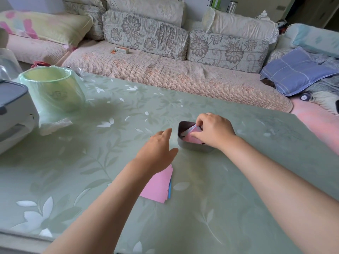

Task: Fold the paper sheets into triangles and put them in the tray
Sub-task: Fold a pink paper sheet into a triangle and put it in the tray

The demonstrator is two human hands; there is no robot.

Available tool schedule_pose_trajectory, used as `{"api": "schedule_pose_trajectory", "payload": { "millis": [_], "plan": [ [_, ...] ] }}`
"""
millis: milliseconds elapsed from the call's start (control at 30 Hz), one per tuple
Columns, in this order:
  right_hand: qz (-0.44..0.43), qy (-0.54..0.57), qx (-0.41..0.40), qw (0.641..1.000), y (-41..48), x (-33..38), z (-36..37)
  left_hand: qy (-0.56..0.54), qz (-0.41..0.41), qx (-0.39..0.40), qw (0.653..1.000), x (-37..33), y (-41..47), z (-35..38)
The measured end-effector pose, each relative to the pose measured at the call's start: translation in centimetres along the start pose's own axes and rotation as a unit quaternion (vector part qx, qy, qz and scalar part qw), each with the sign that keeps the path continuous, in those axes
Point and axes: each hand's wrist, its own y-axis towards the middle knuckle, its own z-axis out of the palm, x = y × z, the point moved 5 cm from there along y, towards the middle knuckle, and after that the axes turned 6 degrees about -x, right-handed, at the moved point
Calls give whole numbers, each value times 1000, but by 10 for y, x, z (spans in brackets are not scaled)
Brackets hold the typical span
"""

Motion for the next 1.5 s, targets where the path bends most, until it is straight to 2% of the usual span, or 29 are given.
{"api": "schedule_pose_trajectory", "payload": {
  "millis": [100, 200, 333, 500, 633, 933, 1067, 1200, 1367, 1433, 1500],
  "plan": [
    [-28, 79, -22, 996, -17, 21, -15, 33, -1, 15, 999, 10, -9, -13],
    [-71, 133, -9, 989, -40, 52, -22, 71, -5, 73, 995, 23, -21, -21],
    [-103, 182, 113, 971, -73, 87, -11, 117, -16, 171, 978, 39, -40, -27],
    [-78, 95, 216, 969, -101, 107, 15, 167, -1, 220, 961, 46, -59, -29],
    [-63, 89, 216, 970, -109, 112, 21, 138, 1, 200, 970, 45, -64, -34],
    [33, 212, 227, 950, -100, 103, 29, 88, 6, 152, 984, 48, -51, -35],
    [62, 256, 209, 942, -96, 97, 35, 55, 5, 89, 994, 46, -41, -44],
    [67, 283, 179, 940, -96, 91, 38, 74, -10, 49, 996, 43, -39, -54],
    [36, 299, 145, 942, -95, 90, 35, 101, 18, -1, 995, 36, -37, -60],
    [28, 306, 121, 944, -94, 88, 31, 89, 53, -21, 994, 31, -36, -61],
    [40, 333, 102, 936, -95, 84, 29, 30, 62, -24, 997, 27, -35, -60]
  ]
}}
